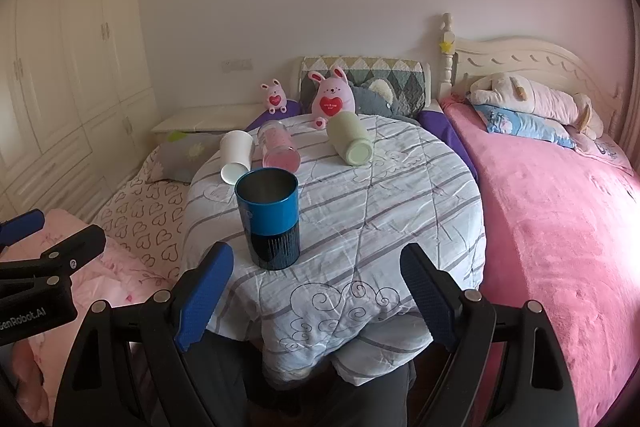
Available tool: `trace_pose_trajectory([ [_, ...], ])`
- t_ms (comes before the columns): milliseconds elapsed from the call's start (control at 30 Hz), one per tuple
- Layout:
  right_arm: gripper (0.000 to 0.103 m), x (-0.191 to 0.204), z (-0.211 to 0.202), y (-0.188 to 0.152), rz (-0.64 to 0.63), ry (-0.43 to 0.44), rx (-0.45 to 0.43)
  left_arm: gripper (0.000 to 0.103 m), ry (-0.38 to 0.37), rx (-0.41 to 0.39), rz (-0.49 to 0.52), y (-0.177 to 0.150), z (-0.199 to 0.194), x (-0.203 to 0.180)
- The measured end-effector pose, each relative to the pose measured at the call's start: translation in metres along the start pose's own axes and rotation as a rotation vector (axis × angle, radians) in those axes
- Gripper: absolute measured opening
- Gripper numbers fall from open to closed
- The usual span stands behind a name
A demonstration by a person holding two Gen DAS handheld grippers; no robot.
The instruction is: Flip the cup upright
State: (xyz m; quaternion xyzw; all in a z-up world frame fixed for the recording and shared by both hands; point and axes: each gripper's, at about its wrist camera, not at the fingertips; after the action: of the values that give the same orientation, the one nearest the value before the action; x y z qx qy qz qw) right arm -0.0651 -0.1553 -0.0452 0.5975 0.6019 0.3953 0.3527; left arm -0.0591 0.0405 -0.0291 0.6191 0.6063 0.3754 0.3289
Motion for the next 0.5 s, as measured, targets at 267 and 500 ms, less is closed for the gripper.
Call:
trace_pose_trajectory([
  [267, 0.087, 0.0017, 0.0049, -0.0015, 0.001, 0.006, 0.016, 0.103, 0.004, 0.023, -0.001, -0.0024, 0.0058, 0.0009],
  [500, 0.087, 0.0021, 0.0067, -0.0016, -0.002, 0.005, 0.020, 0.103, 0.011, 0.029, -0.003, -0.0027, 0.0082, 0.0018],
])
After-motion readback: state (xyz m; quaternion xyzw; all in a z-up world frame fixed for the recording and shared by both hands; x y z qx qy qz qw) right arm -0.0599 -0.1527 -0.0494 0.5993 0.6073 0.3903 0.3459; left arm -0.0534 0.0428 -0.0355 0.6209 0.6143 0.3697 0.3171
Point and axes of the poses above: each gripper's, at about its wrist camera, not at the fingertips, and z roughly the way its jaws point, x to its left, y to its top, and after that the axes turned 9 degrees about -x, right-handed
